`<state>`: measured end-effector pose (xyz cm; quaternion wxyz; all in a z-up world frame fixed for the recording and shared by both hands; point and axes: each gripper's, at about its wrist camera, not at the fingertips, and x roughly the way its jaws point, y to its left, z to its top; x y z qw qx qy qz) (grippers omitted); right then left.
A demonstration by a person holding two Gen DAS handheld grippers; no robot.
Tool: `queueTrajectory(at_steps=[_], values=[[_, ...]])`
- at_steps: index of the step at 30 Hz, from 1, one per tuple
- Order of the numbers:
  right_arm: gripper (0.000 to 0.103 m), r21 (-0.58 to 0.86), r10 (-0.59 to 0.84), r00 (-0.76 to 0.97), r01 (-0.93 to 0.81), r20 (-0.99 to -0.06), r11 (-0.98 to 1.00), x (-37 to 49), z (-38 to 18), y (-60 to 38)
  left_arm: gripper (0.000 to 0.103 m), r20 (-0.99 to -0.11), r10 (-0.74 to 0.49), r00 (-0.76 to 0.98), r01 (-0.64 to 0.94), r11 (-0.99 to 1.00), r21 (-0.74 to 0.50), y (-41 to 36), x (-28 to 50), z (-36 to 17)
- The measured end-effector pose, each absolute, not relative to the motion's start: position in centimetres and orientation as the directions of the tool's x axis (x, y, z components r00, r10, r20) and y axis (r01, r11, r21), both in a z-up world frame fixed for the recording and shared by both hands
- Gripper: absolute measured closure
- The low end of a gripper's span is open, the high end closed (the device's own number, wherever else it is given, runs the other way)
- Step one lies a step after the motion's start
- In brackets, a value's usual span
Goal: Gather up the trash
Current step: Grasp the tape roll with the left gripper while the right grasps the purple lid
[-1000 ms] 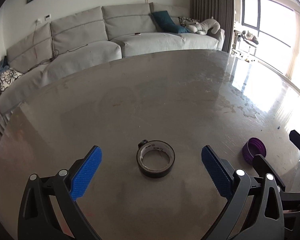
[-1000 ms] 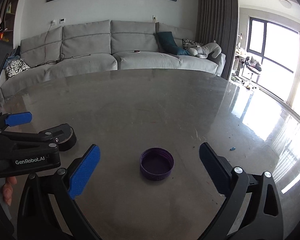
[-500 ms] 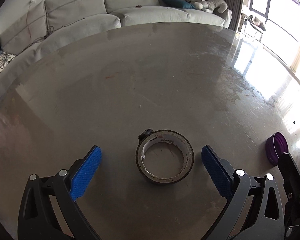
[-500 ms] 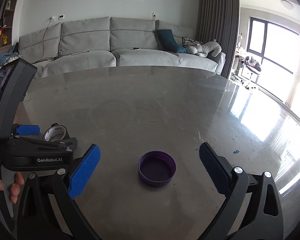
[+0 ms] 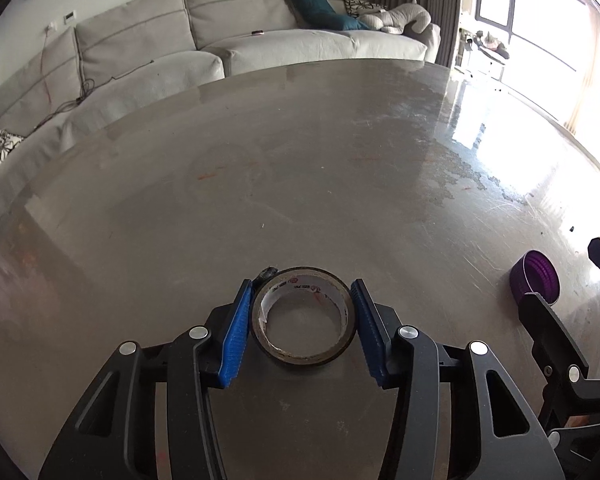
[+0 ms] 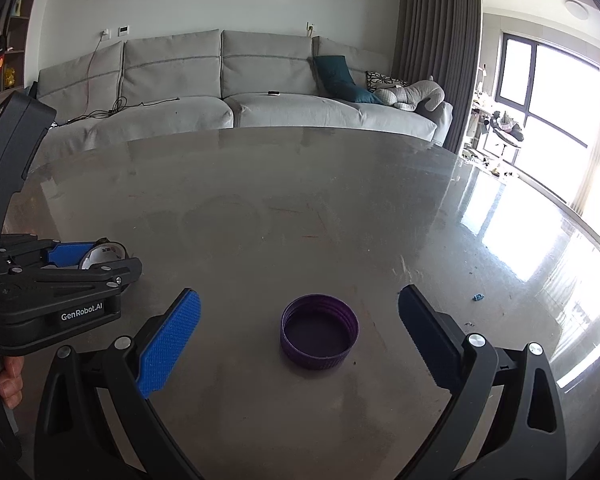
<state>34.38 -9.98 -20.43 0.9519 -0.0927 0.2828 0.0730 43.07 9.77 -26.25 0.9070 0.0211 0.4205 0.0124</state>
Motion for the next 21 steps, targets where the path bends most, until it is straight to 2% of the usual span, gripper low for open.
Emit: queueTrajectory(at_steps=[8, 12, 14, 15, 16, 20, 21], values=[[0.005, -0.142, 0.055, 0.802, -0.173, -0.595, 0.975, 35.9, -21.2, -9.9, 0.055, -0.748, 0.005, 0.664, 0.043, 0.998, 0.045, 8.3, 42.1, -24.8], [0.008, -0.124, 0.053, 0.769, -0.17, -0.637, 0.978, 36.5, -21.6, -10.0, 0.055, -0.741, 0.002, 0.672, 0.049, 0.998, 0.047, 8.2, 42.0, -24.5], [0.018, -0.122, 0.051, 0.746, -0.176, -0.664, 0.977, 36.9, -22.0, -10.0, 0.055, -0.737, 0.0, 0.676, 0.046, 0.998, 0.042, 8.3, 42.0, -24.3], [0.033, -0.117, 0.053, 0.731, -0.18, -0.68, 0.977, 37.2, -22.3, -10.1, 0.055, -0.735, 0.0, 0.678, 0.045, 0.998, 0.042, 8.2, 41.9, -24.2], [0.041, -0.108, 0.054, 0.712, -0.181, -0.7, 0.977, 37.5, -22.6, -10.2, 0.055, -0.734, 0.0, 0.679, 0.047, 0.998, 0.043, 8.0, 41.8, -24.2], [0.056, -0.047, 0.103, 0.698, -0.192, -0.709, 0.98, 37.4, -22.7, -10.6, 0.055, -0.733, -0.004, 0.68, 0.052, 0.998, 0.043, 7.9, 41.9, -24.1], [0.056, -0.063, 0.094, 0.704, -0.194, -0.704, 0.979, 37.1, -22.7, -10.3, 0.055, -0.734, -0.005, 0.679, 0.053, 0.998, 0.042, 7.9, 41.9, -24.1]])
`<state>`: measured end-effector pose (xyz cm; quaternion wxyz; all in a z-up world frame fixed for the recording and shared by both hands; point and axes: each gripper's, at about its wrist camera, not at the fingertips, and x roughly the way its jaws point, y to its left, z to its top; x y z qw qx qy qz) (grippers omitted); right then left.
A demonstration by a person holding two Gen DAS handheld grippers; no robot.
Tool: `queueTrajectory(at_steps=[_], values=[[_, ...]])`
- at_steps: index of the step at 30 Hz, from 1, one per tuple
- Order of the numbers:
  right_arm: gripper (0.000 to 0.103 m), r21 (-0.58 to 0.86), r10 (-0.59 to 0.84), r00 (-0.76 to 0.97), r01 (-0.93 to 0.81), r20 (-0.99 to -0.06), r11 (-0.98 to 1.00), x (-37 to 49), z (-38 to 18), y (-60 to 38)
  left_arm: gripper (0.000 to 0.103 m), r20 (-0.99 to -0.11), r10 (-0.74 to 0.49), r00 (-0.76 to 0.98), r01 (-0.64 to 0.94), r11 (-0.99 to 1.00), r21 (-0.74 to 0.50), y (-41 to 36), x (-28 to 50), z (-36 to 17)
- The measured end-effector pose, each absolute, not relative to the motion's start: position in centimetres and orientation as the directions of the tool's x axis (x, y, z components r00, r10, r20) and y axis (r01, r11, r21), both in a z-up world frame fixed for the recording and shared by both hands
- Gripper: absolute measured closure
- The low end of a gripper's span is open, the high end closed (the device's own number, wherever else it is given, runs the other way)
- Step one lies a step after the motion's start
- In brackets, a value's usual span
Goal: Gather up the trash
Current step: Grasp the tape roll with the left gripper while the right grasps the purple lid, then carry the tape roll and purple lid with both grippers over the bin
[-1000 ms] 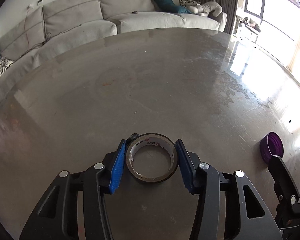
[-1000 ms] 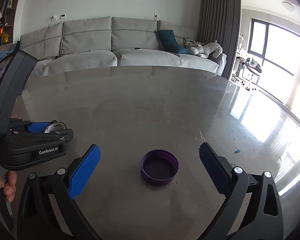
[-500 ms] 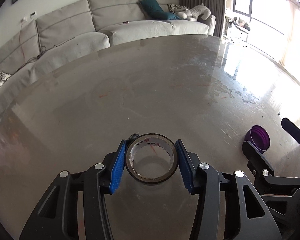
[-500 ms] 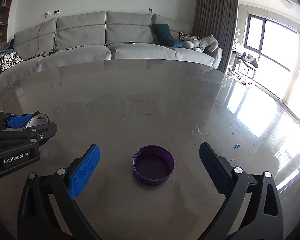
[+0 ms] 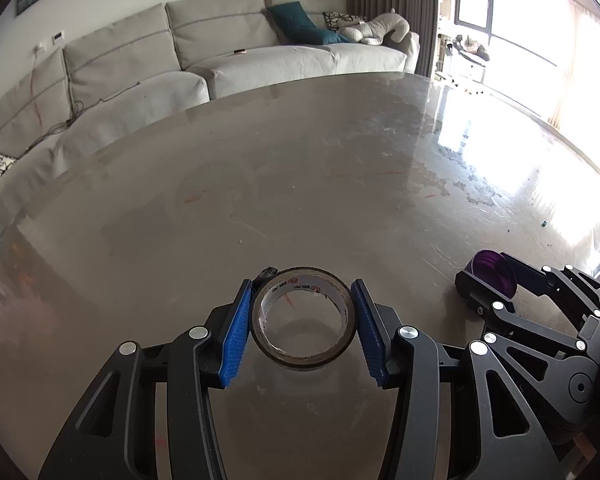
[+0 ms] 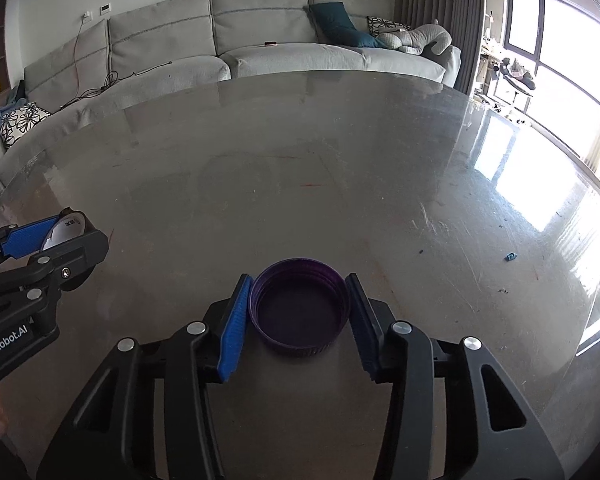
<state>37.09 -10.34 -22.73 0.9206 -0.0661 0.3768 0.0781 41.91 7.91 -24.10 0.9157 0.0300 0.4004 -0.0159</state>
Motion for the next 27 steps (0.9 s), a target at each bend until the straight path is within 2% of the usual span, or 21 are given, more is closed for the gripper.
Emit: queueTrajectory(at_steps=[4, 13, 19, 27], values=[[0.056, -0.027, 0.122, 0.696, -0.199, -0.708, 0.98, 37.0, -22.6, -10.9, 0.055, -0.734, -0.009, 0.679, 0.057, 0.998, 0.041, 7.9, 41.9, -24.0], [0.056, -0.074, 0.115, 0.747, -0.215, -0.655, 0.974, 33.5, -20.6, -11.4, 0.055, -0.718, -0.042, 0.694, 0.098, 0.995, 0.036, 7.0, 40.3, -22.6], [0.056, -0.059, 0.111, 0.771, -0.189, -0.627, 0.98, 29.5, -18.2, -13.4, 0.055, -0.669, -0.073, 0.74, 0.152, 0.986, 0.061, 5.0, 36.7, -20.0], [0.056, -0.072, 0.05, 0.802, -0.116, -0.595, 0.991, 22.4, -15.2, -17.4, 0.055, -0.657, -0.222, 0.721, 0.31, 0.951, 0.019, -0.5, 29.4, -19.7]])
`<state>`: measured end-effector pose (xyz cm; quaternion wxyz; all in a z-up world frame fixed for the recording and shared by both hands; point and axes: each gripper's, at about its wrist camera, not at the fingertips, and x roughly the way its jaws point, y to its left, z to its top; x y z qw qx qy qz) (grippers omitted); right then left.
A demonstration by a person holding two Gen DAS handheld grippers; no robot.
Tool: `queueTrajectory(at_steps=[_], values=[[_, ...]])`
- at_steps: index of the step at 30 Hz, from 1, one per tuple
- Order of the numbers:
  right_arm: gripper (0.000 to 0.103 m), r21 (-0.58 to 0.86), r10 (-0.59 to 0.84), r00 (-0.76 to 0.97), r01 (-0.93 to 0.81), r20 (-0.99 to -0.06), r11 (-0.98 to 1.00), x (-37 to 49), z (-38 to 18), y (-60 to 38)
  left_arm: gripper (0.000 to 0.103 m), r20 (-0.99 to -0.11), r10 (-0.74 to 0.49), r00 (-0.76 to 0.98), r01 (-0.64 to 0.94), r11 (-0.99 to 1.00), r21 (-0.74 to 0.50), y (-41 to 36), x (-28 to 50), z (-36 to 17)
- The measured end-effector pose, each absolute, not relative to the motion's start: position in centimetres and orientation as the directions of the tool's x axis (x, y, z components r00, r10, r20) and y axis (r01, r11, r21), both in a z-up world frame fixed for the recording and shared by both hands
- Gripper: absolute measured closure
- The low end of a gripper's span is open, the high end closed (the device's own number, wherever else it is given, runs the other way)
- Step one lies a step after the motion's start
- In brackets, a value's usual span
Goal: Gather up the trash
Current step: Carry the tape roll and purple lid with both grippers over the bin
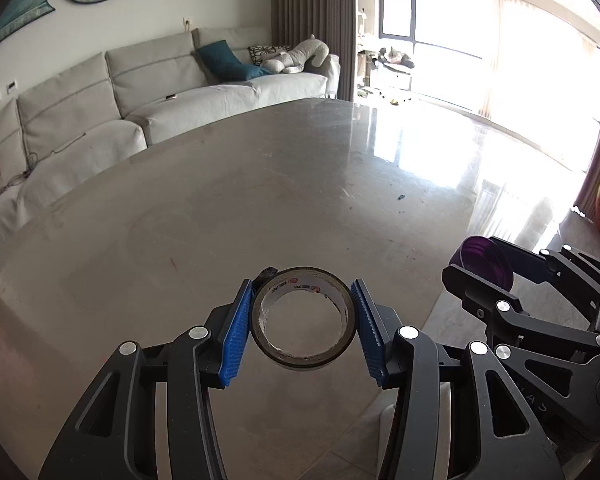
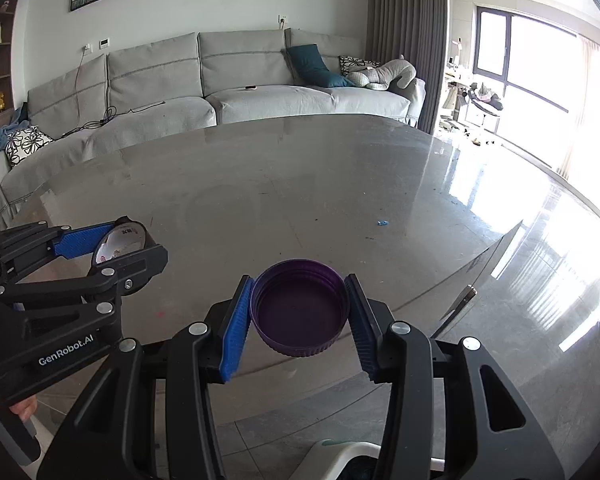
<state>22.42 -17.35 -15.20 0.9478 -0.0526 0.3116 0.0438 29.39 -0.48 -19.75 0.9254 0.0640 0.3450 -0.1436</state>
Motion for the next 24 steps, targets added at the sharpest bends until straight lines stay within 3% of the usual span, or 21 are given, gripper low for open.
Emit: queueTrajectory(at_steps=[13, 24], values=[[0.056, -0.048, -0.065, 0.78, 0.045, -0.622, 0.998, 12.3, -16.9, -24.1, 0.055, -0.675, -0.388, 0.628, 0.515, 0.857, -0.013, -8.2, 20.0, -21.0], [0.056, -0.047, -0.154, 0.754, 0.162, -0.639, 0.986, 6.8, -18.7, -29.1, 0.055, -0.729, -0.428, 0.534, 0.621, 0.784, -0.006, -13.9, 14.5, -24.1]])
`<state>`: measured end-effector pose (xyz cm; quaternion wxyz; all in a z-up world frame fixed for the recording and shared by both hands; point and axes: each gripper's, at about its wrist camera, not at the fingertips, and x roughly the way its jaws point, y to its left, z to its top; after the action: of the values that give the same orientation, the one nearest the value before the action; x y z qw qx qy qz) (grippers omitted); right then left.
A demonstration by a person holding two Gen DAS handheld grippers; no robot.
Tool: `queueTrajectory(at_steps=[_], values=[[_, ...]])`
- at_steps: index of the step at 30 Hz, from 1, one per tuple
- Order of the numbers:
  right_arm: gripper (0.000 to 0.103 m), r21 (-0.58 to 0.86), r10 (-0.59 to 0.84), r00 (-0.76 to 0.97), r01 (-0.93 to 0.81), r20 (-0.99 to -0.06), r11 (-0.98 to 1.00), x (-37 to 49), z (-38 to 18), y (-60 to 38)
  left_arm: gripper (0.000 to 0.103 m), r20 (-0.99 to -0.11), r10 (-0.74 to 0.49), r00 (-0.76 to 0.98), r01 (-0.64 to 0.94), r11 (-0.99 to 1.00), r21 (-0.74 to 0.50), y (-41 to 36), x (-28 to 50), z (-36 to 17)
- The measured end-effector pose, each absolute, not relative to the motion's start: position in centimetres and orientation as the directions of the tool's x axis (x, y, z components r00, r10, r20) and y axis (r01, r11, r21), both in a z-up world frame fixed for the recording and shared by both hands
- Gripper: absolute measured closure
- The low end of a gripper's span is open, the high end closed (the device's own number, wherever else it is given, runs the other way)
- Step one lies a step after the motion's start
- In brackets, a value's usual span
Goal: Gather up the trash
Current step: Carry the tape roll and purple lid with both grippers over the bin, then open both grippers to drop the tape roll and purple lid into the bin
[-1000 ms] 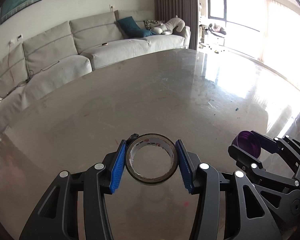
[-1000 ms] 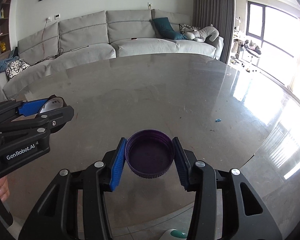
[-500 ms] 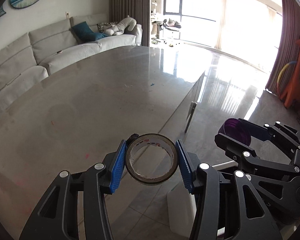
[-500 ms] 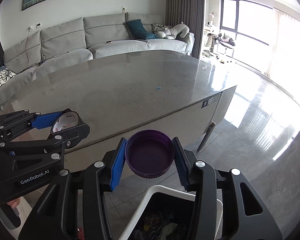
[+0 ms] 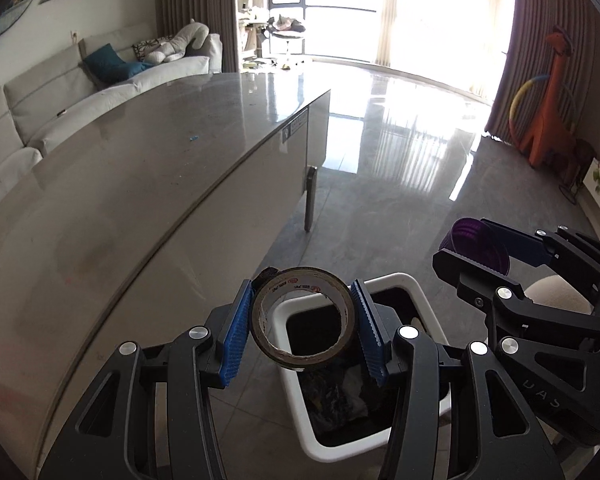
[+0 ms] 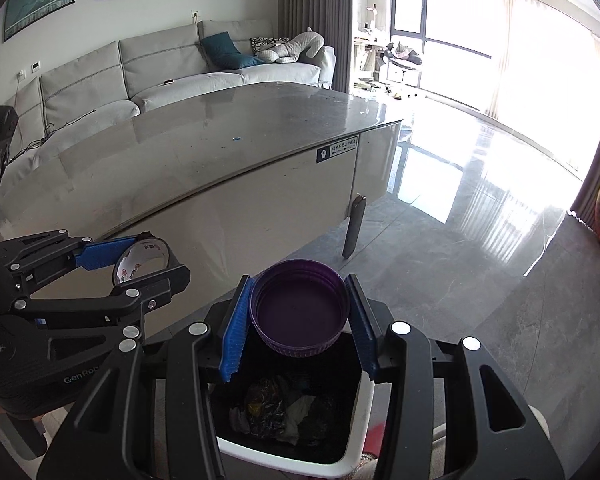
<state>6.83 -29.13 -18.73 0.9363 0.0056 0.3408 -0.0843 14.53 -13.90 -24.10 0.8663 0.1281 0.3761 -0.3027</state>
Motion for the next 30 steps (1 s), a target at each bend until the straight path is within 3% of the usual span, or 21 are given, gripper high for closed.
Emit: queueTrajectory(at_steps=[9, 11, 12, 13, 30], values=[[0.056, -0.025, -0.195, 0.736, 0.235, -0.649, 0.972, 4.5, -20.0, -31.3, 0.053, -0.767, -0.443, 0.464, 0.67, 0.742, -0.024, -16.5, 13.2, -25.4], [0.056, -0.029, -0.211, 0.729, 0.254, -0.651, 0.967, 4.2, -20.2, -31.8, 0.036, -0.792, -0.402, 0.46, 0.646, 0.763, -0.012, -16.8, 13.5, -25.9], [0.056, -0.024, -0.215, 0.726, 0.264, -0.653, 0.964, 4.0, -20.2, -32.2, 0.014, -0.801, -0.355, 0.482, 0.612, 0.79, 0.018, -16.9, 13.8, -26.2], [0.056, -0.015, -0.214, 0.723, 0.271, -0.657, 0.962, 3.8, -20.3, -32.5, 0.005, -0.802, -0.343, 0.489, 0.6, 0.8, 0.024, -16.8, 14.2, -26.3], [0.056, -0.012, -0.213, 0.723, 0.273, -0.657, 0.962, 3.7, -20.4, -33.2, 0.005, -0.791, -0.359, 0.495, 0.604, 0.797, 0.016, -16.7, 14.8, -25.6]])
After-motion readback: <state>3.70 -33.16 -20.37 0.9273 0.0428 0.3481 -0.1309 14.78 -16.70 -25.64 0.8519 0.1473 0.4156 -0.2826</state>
